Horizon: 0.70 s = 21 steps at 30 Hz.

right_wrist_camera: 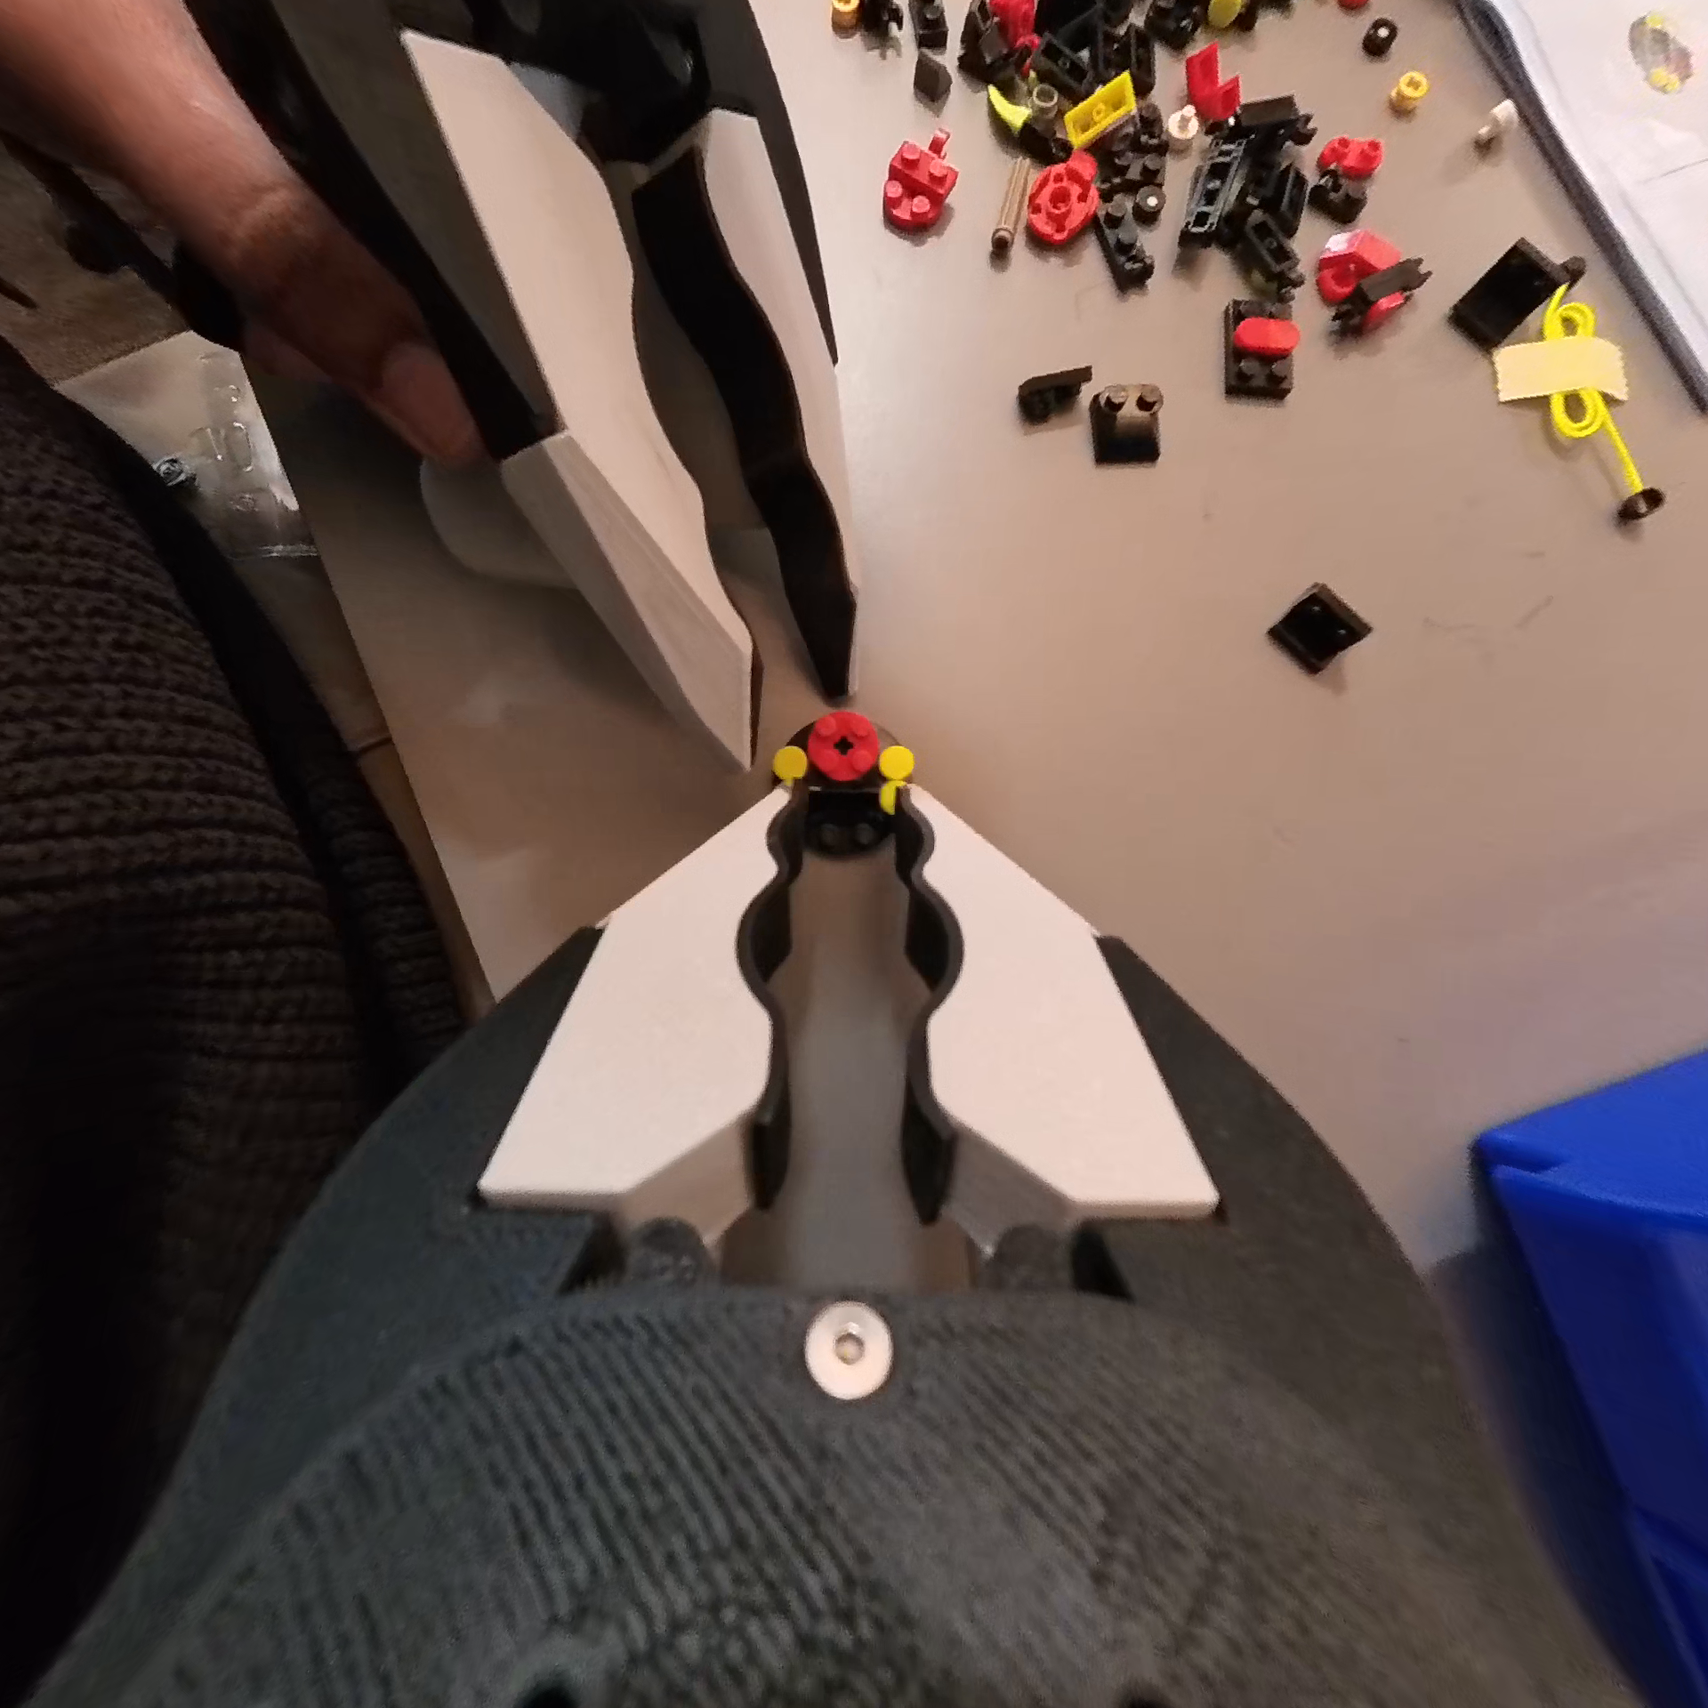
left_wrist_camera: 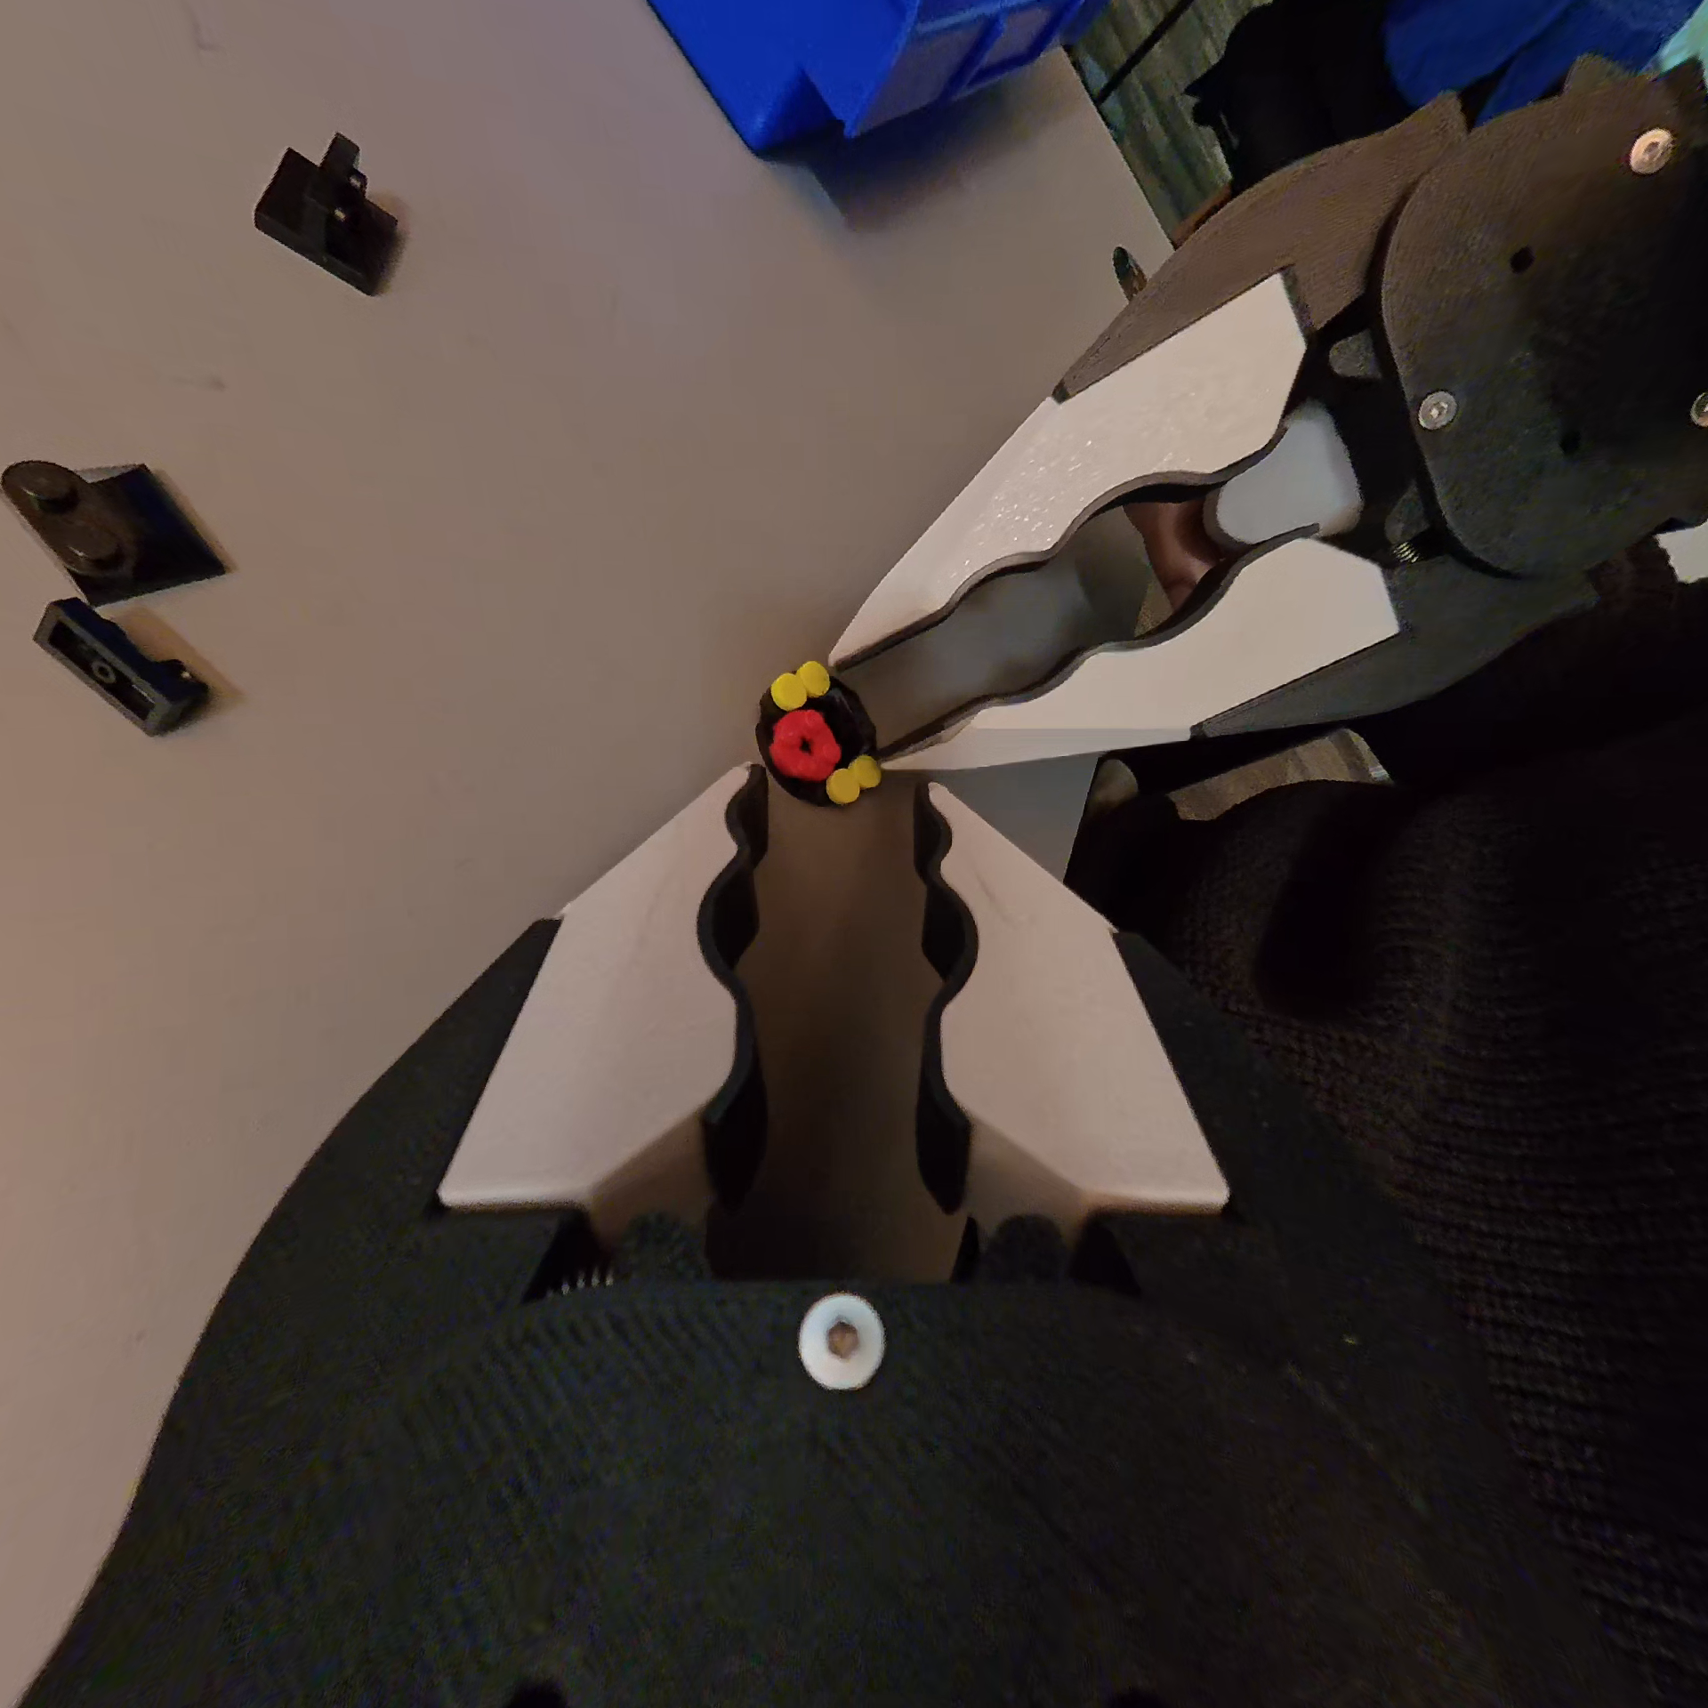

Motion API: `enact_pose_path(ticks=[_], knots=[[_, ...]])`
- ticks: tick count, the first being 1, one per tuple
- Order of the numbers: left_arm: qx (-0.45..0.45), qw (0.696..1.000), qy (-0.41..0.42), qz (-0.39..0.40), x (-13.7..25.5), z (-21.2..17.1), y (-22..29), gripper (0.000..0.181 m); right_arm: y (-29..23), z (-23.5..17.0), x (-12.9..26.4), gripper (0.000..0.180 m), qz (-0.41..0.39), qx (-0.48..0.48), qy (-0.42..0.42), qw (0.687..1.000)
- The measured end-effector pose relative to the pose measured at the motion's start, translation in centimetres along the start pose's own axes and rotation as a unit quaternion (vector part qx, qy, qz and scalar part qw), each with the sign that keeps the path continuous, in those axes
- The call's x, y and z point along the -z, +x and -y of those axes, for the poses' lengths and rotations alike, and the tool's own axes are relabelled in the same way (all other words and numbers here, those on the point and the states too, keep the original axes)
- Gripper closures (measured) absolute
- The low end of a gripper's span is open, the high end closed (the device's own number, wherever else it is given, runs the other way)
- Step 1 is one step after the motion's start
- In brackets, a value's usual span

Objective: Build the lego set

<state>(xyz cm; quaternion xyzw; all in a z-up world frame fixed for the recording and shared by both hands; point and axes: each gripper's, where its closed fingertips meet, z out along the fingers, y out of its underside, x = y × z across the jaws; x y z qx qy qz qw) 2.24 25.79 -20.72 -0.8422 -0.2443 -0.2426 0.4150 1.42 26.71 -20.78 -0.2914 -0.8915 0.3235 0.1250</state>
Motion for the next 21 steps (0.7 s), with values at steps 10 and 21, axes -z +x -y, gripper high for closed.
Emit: enact_pose_path(ticks=[10, 21], knots=[[-0.008, 1.0, -0.005, 0.012, -0.2, 0.0, -0.3, 0.16, -0.2, 0.3, 0.6, 0.18, 0.04, -0.025, 0.025, 0.999], [0.0, 1.0, -0.004, 0.016, -0.4, 0.3, -0.8, 0.168, -0.1, -0.2, -0.2, 0.18, 0.039, -0.019, 0.009, 0.999]])
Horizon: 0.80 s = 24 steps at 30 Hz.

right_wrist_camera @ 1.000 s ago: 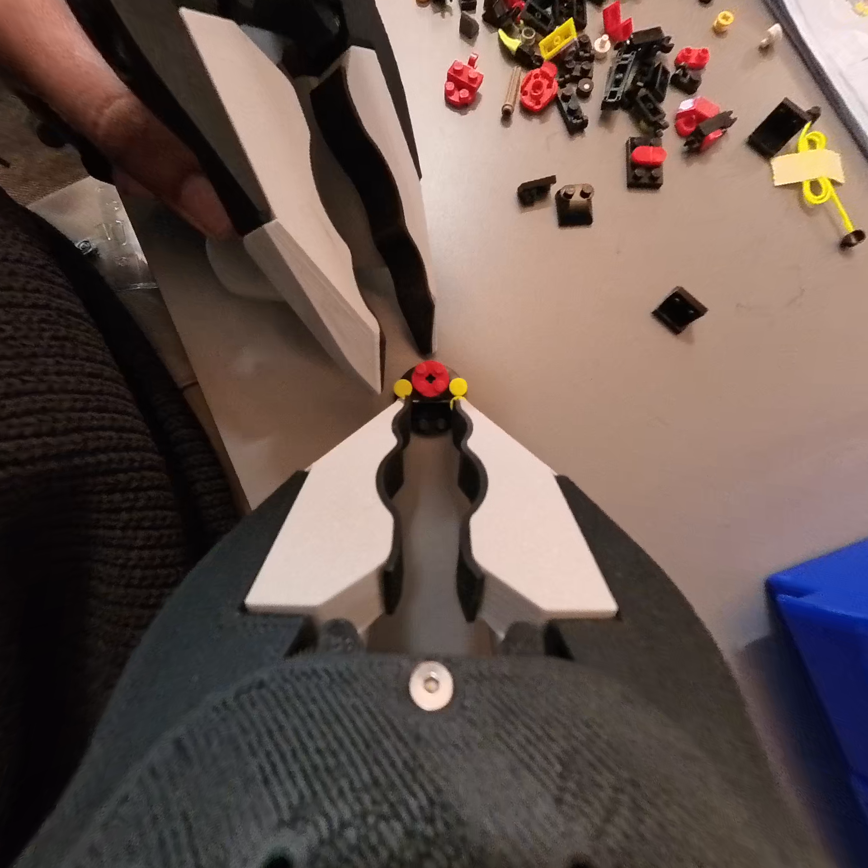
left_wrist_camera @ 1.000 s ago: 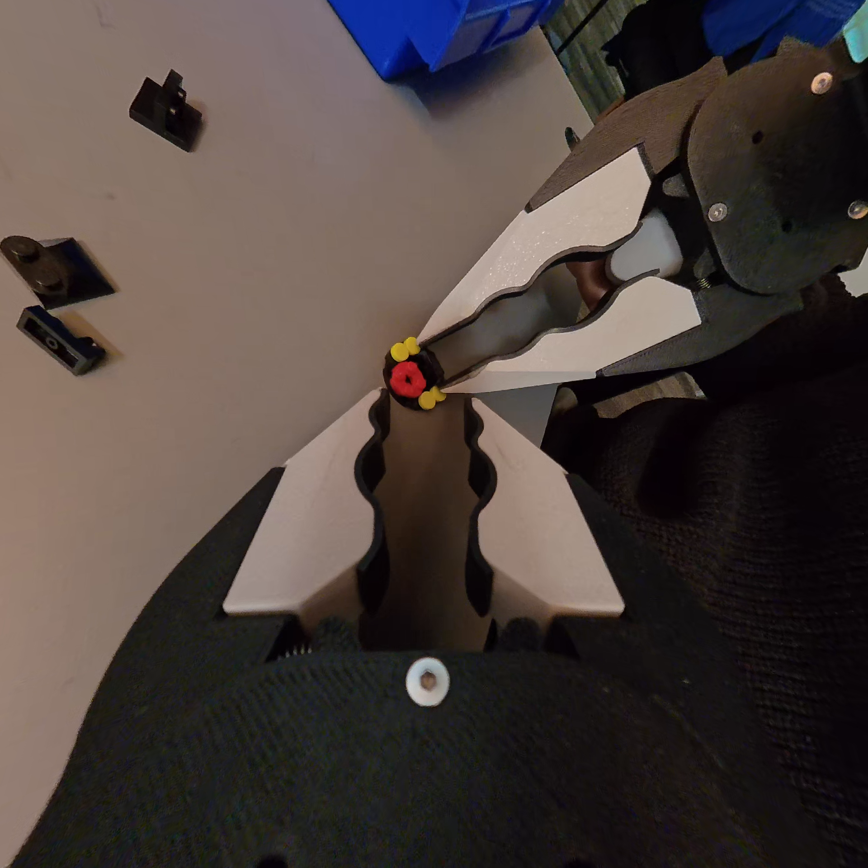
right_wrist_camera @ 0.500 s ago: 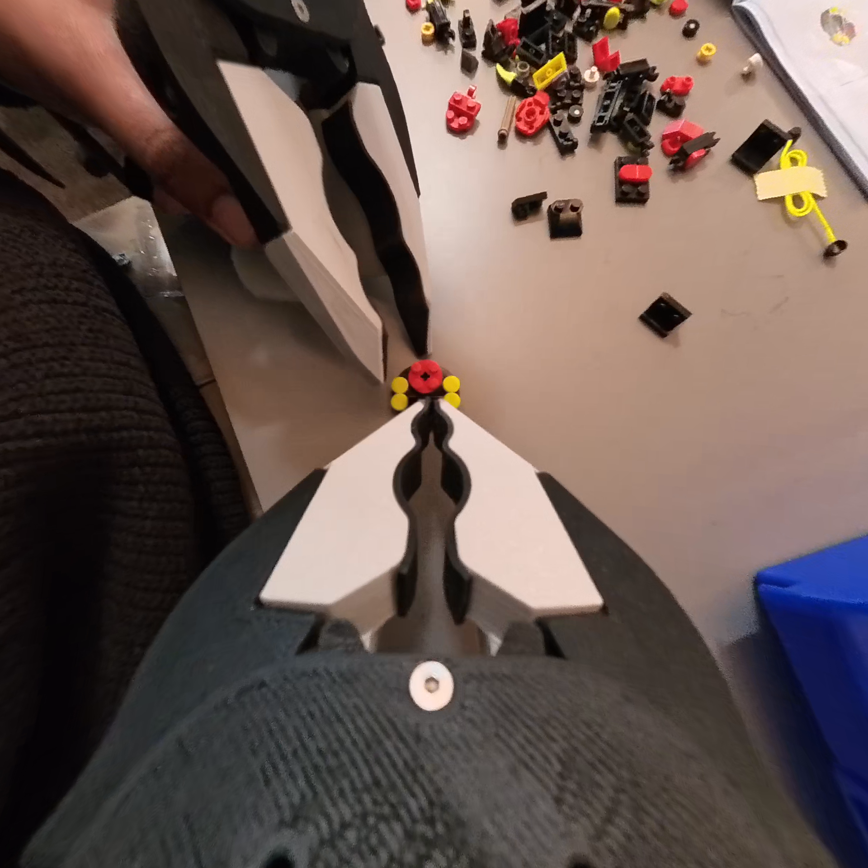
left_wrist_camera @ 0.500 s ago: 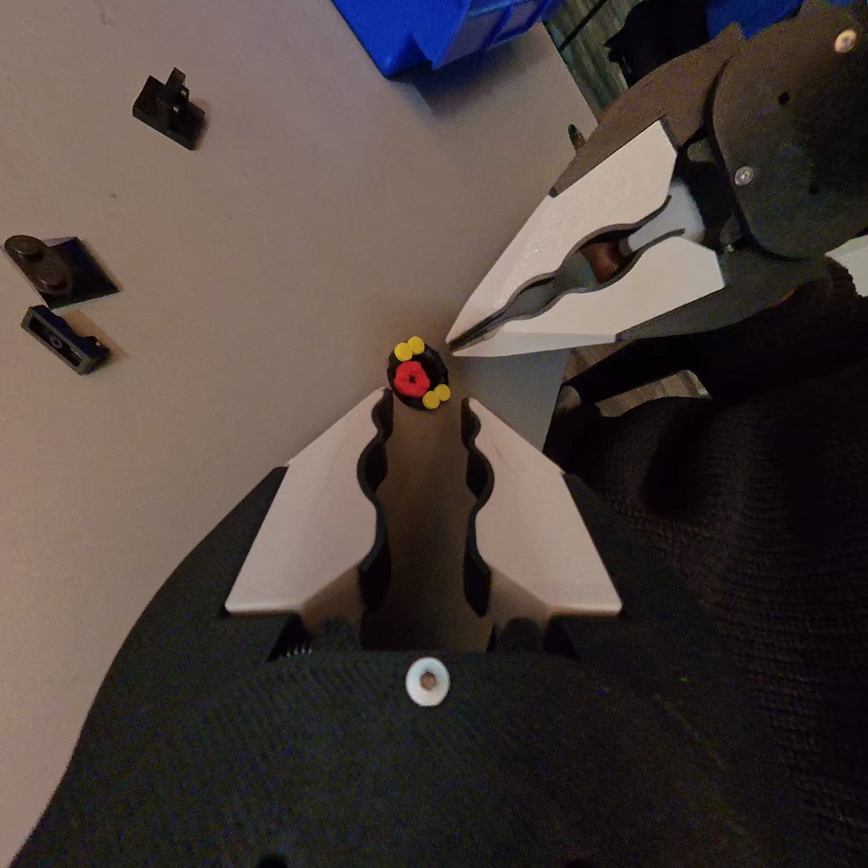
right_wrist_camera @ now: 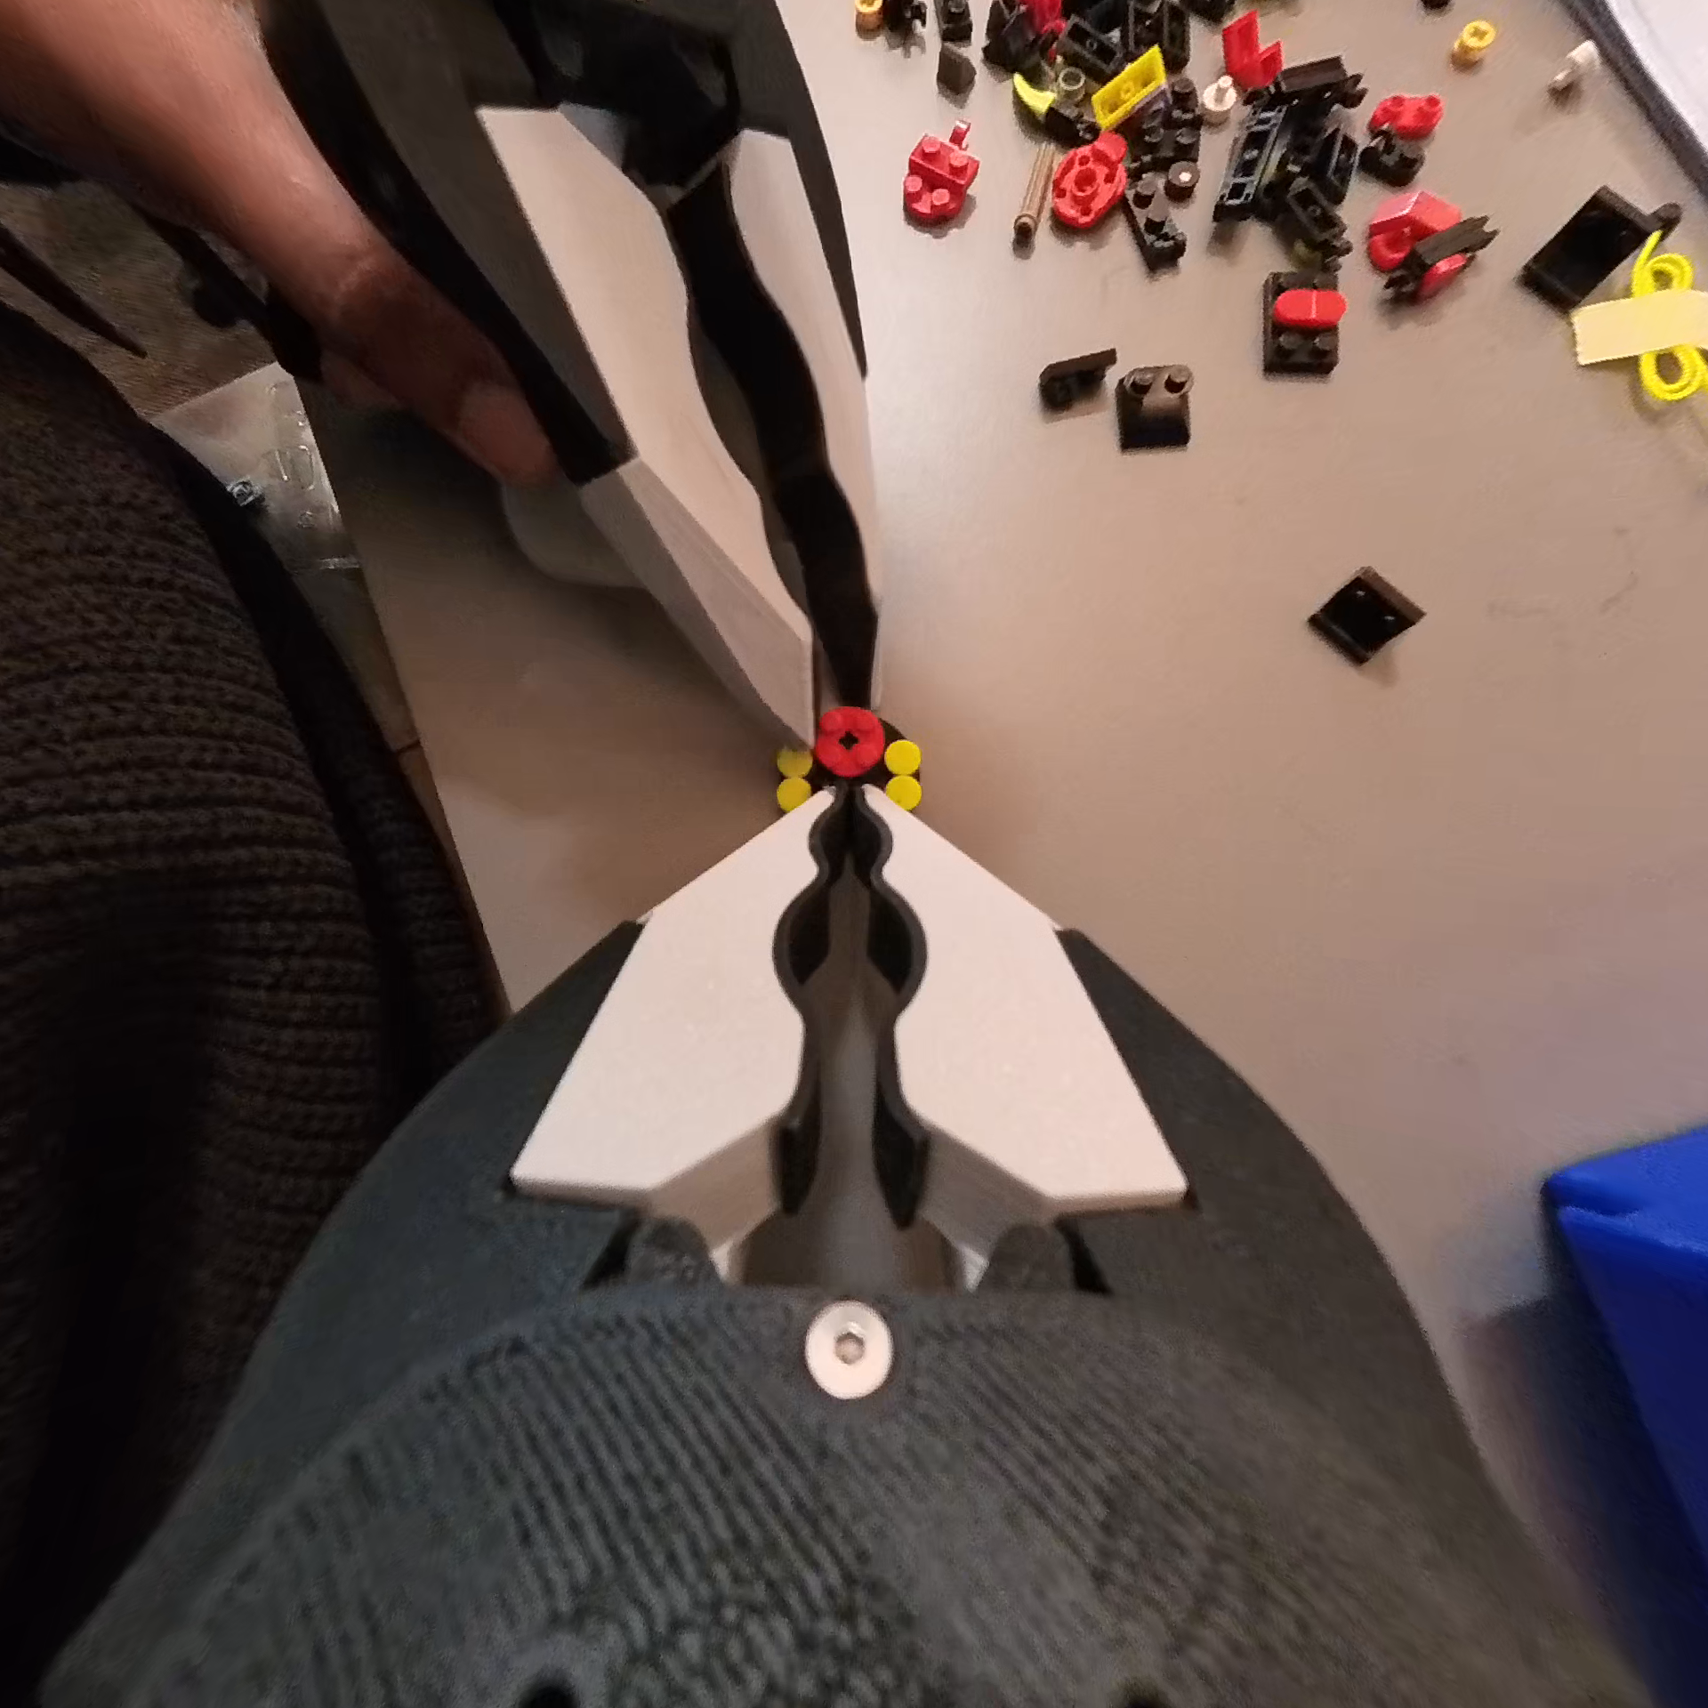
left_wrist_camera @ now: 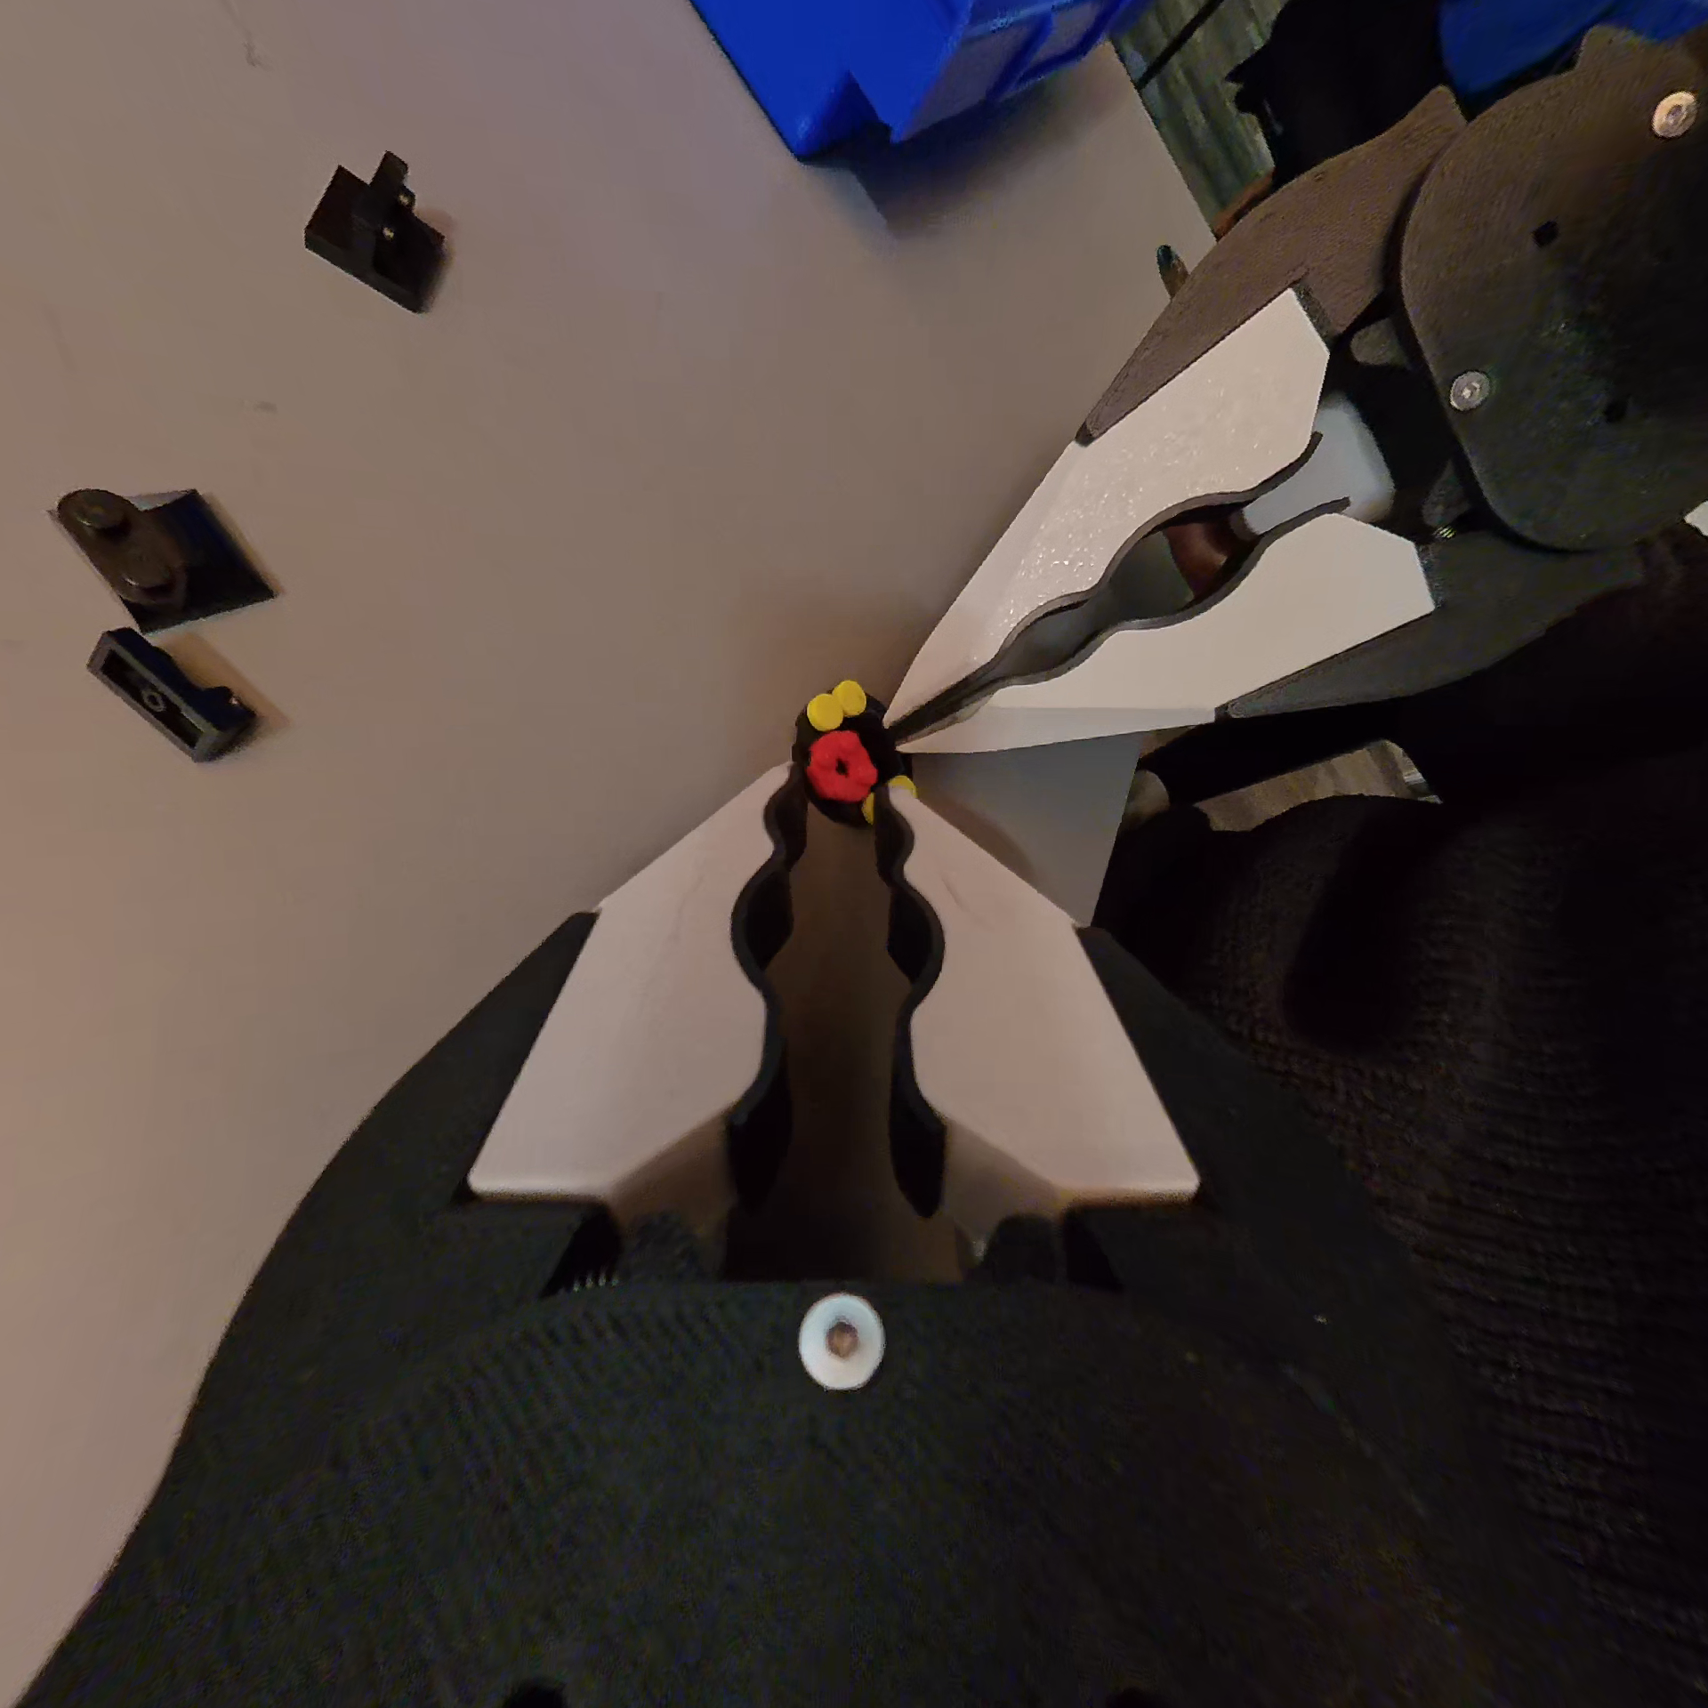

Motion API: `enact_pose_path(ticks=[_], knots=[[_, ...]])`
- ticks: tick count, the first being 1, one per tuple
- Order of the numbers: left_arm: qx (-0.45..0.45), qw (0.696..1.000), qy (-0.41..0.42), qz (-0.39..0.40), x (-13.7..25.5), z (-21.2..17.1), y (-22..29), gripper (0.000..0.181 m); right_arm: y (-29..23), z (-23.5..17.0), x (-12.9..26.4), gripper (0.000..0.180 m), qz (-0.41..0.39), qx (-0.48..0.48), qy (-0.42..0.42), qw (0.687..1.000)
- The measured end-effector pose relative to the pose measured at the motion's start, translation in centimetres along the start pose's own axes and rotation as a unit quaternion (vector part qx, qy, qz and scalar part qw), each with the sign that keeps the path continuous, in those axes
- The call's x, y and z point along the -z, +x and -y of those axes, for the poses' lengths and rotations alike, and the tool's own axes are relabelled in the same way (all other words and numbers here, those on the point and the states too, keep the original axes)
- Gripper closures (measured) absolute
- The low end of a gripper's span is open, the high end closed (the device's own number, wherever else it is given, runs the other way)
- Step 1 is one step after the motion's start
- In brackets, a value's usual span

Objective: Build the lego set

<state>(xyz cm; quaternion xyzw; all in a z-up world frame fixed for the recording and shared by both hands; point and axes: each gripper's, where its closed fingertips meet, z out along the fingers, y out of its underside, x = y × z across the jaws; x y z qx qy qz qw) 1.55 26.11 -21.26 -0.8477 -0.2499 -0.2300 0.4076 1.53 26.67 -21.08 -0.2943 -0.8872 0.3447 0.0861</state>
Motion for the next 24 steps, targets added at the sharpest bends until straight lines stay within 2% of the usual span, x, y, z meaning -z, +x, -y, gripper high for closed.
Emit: enact_pose_path(ticks=[24], knots=[[-0.003, 1.0, 0.0, 0.014, -0.09, 0.11, -0.21, 0.172, 0.13, -0.33, -0.11, 0.18, -0.002, -0.003, -0.009, 1.0]])
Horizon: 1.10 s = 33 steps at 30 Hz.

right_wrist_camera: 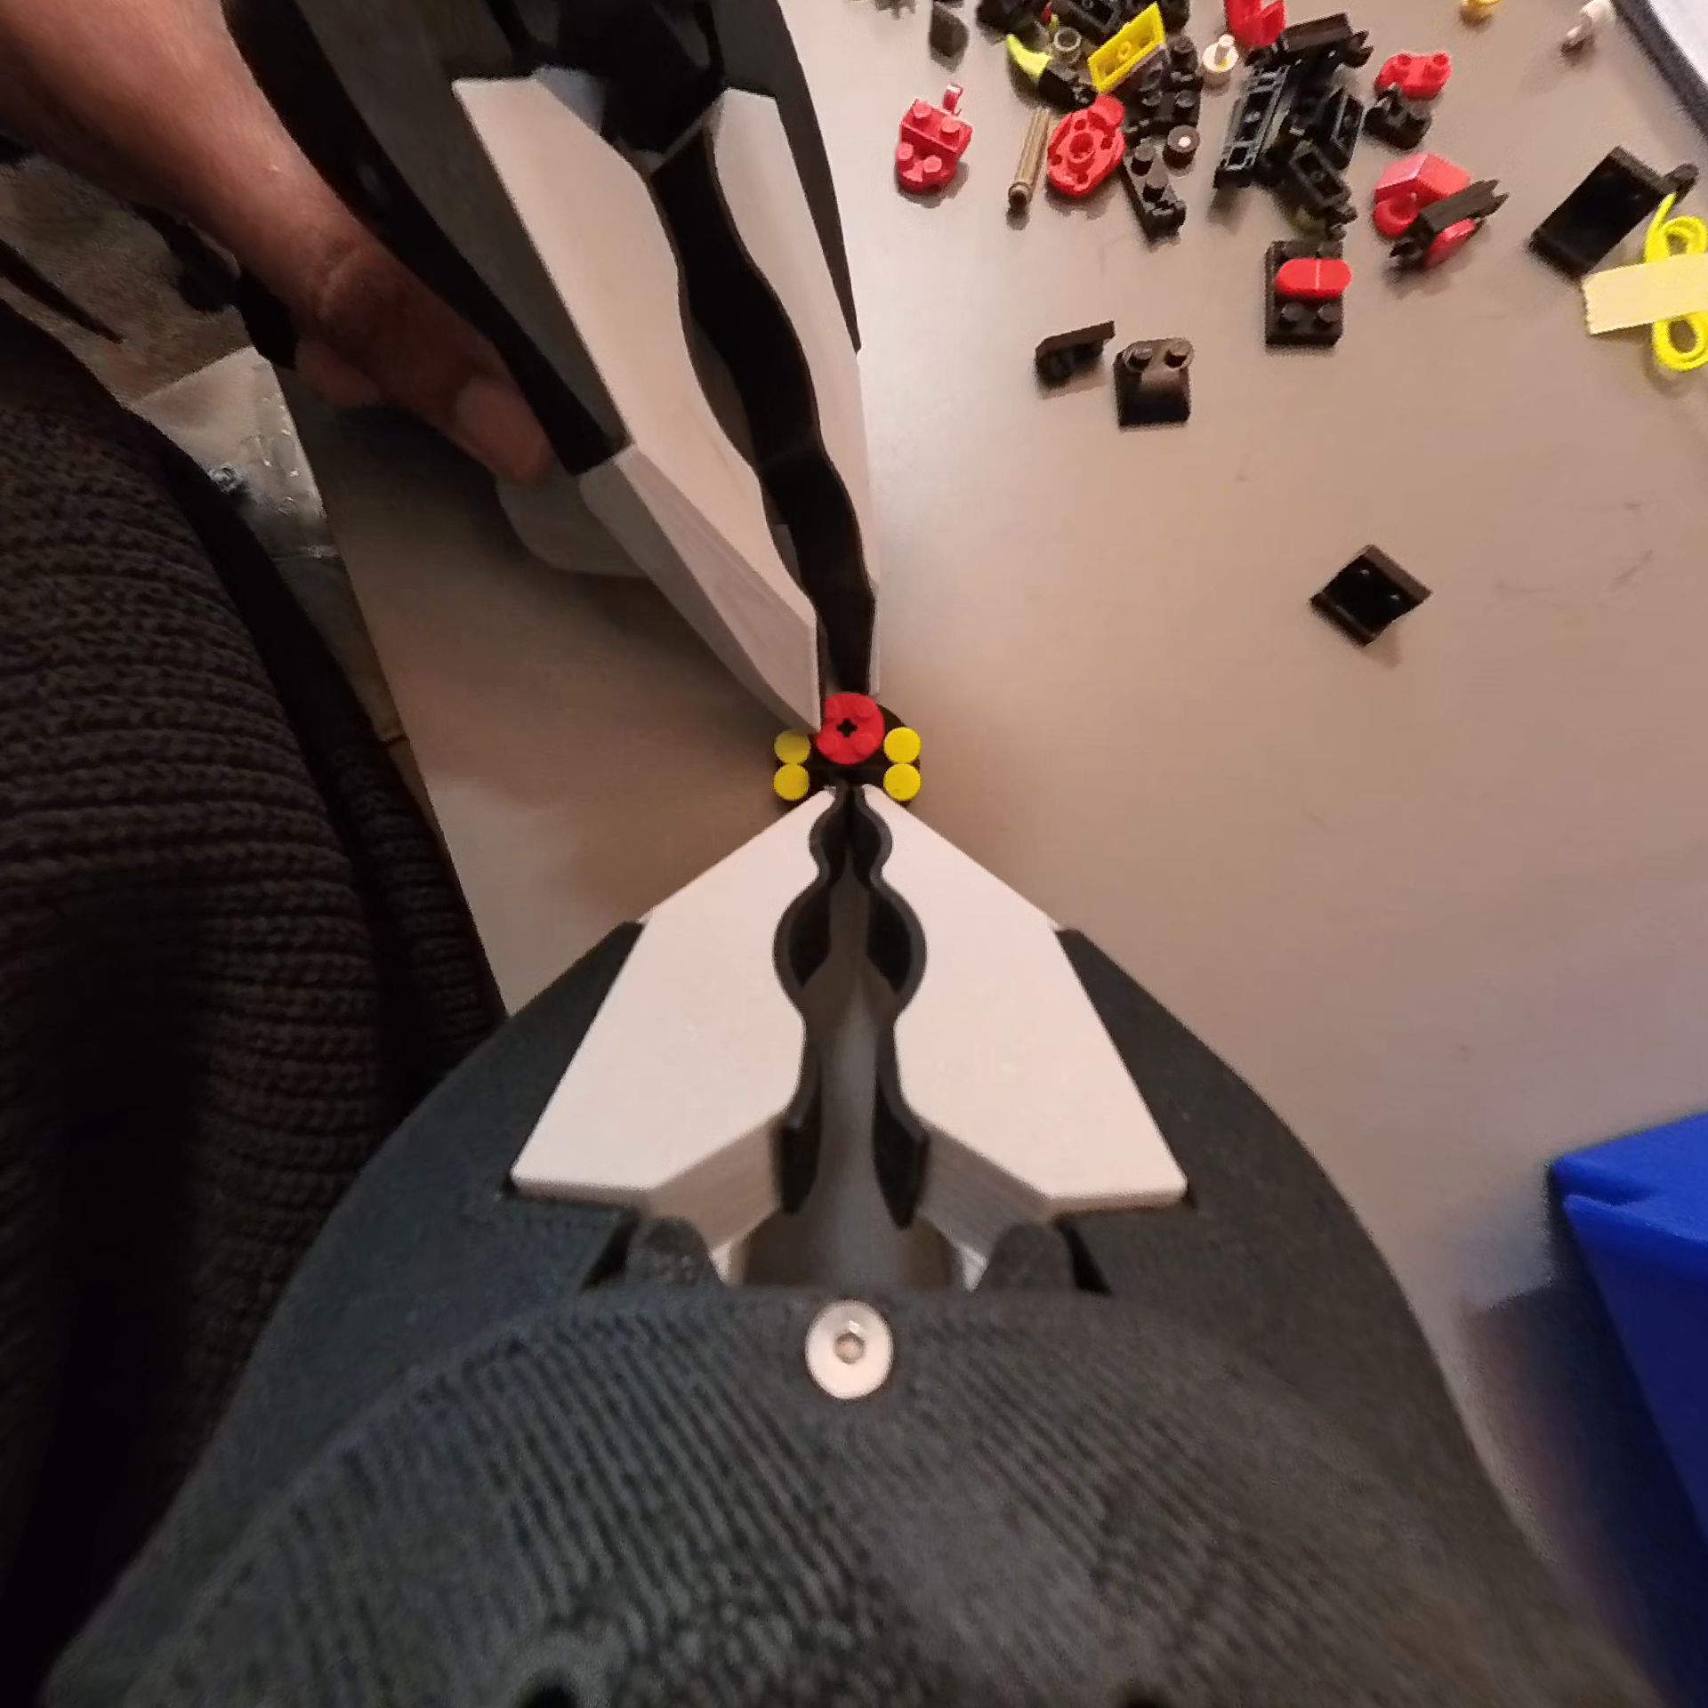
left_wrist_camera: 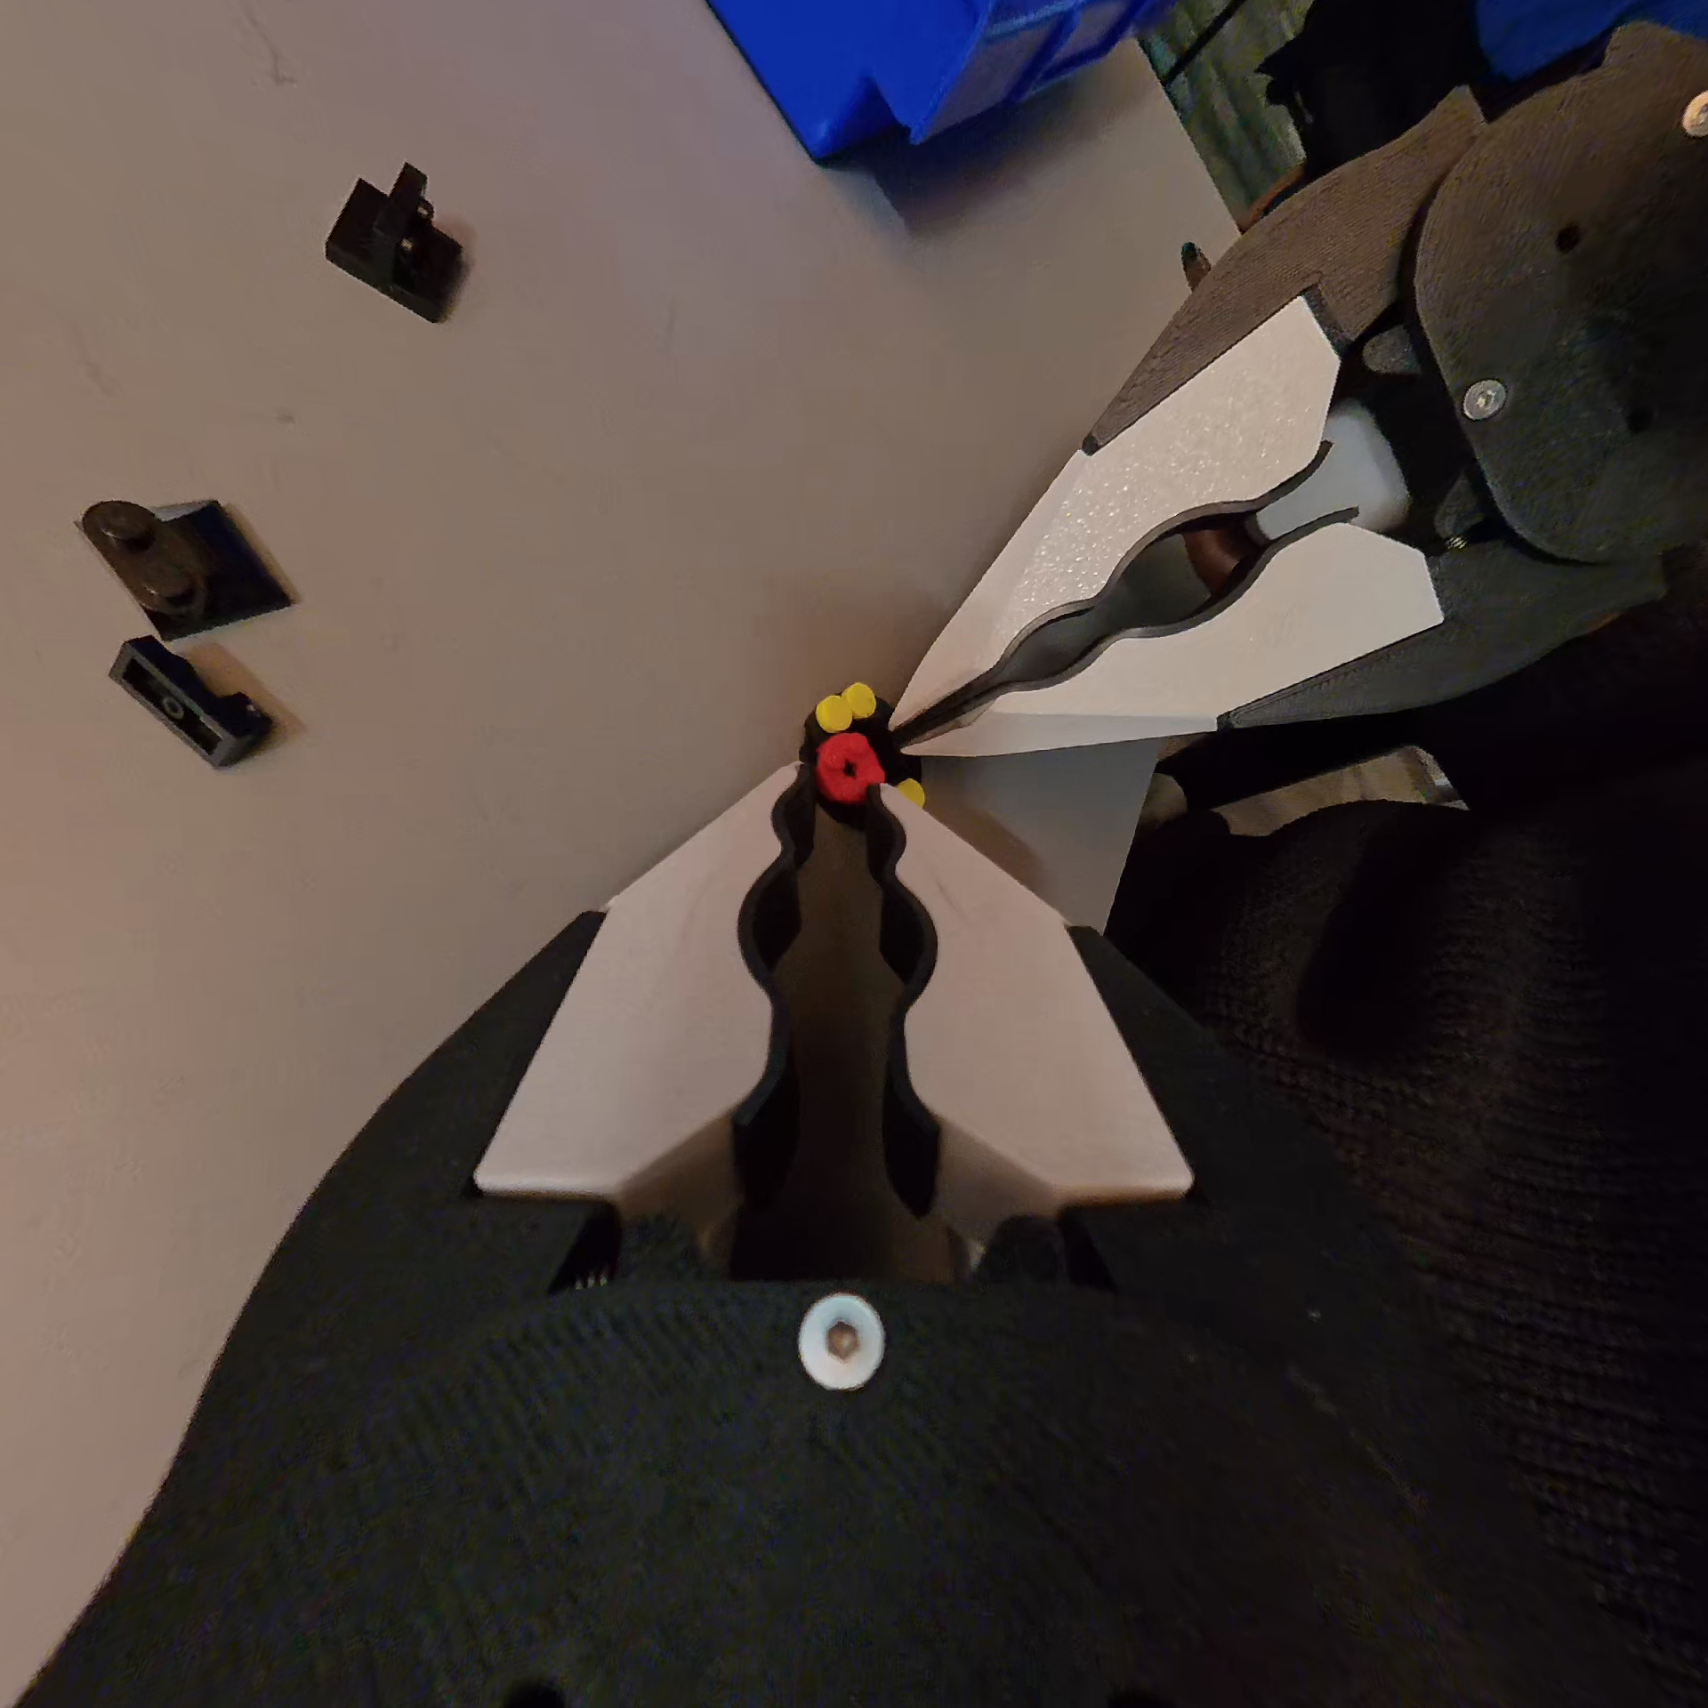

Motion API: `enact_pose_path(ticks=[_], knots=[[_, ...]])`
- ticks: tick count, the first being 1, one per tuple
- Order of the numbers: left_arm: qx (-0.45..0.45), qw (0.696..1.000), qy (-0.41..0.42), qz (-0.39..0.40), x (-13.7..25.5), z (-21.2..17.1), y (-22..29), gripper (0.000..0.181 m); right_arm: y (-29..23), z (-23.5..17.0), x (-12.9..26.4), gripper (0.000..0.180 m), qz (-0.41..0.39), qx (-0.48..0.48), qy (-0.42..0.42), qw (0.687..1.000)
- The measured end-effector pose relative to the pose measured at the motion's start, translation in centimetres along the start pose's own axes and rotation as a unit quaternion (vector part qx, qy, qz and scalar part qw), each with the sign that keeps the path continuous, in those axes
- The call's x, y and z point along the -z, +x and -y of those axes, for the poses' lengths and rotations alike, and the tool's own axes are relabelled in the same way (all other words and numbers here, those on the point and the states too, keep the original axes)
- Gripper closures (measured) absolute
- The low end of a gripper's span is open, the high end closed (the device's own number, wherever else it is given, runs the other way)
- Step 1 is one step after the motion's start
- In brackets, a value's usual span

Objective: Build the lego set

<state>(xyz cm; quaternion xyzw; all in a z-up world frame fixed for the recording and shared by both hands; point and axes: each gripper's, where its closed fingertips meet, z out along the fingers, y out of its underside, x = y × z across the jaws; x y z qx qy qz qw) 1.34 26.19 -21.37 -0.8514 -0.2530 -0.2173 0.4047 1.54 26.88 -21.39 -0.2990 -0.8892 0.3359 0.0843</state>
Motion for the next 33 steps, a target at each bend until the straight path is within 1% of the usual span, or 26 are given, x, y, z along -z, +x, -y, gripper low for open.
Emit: enact_pose_path(ticks=[3, 6, 9, 11, 14, 17, 21, 24, 26, 30, 31, 33], knots=[[0.007, 1.0, 0.0, -0.005, 0.0, 0.0, 0.0, 0.173, -0.1, 0.0, 0.3, 0.179, 0.026, -0.029, 0.01, 0.999], [0.014, 1.0, 0.002, -0.01, 0.1, 0.0, 0.0, 0.174, 0.4, 0.5, 1.0, 0.173, 0.042, -0.072, 0.041, 0.996], [0.015, 1.0, 0.006, -0.009, 0.2, 0.1, -0.1, 0.176, 0.6, 0.5, 1.0, 0.162, 0.061, -0.106, 0.052, 0.991], [0.014, 1.0, 0.01, -0.011, 0.2, 0.2, -0.1, 0.181, 0.4, 0.3, 0.7, 0.151, 0.068, -0.113, 0.046, 0.99], [0.015, 1.0, 0.005, -0.008, 0.2, 0.0, -0.2, 0.181, 0.1, 0.3, 0.2, 0.139, 0.058, -0.1, 0.036, 0.993], [0.026, 1.0, 0.003, -0.015, 0.1, -0.1, -0.1, 0.18, -0.7, 0.6, -0.2, 0.127, 0.043, -0.065, 0.026, 0.997], [0.025, 1.0, 0.001, -0.016, 0.2, -0.2, -0.1, 0.179, -1.2, -0.1, -0.5, 0.115, -0.011, -0.013, -0.021, 1.0], [0.027, 0.999, 0.002, -0.021, 0.4, -0.3, 0.0, 0.177, -1.7, 0.0, -0.5, 0.119, -0.023, -0.02, -0.022, 0.999], [0.029, 0.999, 0.002, -0.021, 0.5, -0.3, 0.0, 0.176, -1.2, -0.3, -0.5, 0.128, -0.045, -0.018, -0.031, 0.998], [0.031, 0.999, 0.004, -0.022, 0.7, -0.3, -0.1, 0.176, -0.4, -0.3, -0.4, 0.143, -0.052, -0.033, -0.023, 0.998], [0.031, 0.999, 0.005, -0.023, 0.8, -0.2, -0.1, 0.176, -0.3, -0.4, -0.3, 0.15, -0.05, -0.037, -0.021, 0.998], [0.031, 0.999, 0.006, -0.025, 0.8, -0.2, -0.1, 0.174, -0.2, -0.3, -0.3, 0.15, -0.041, -0.043, -0.014, 0.998]])
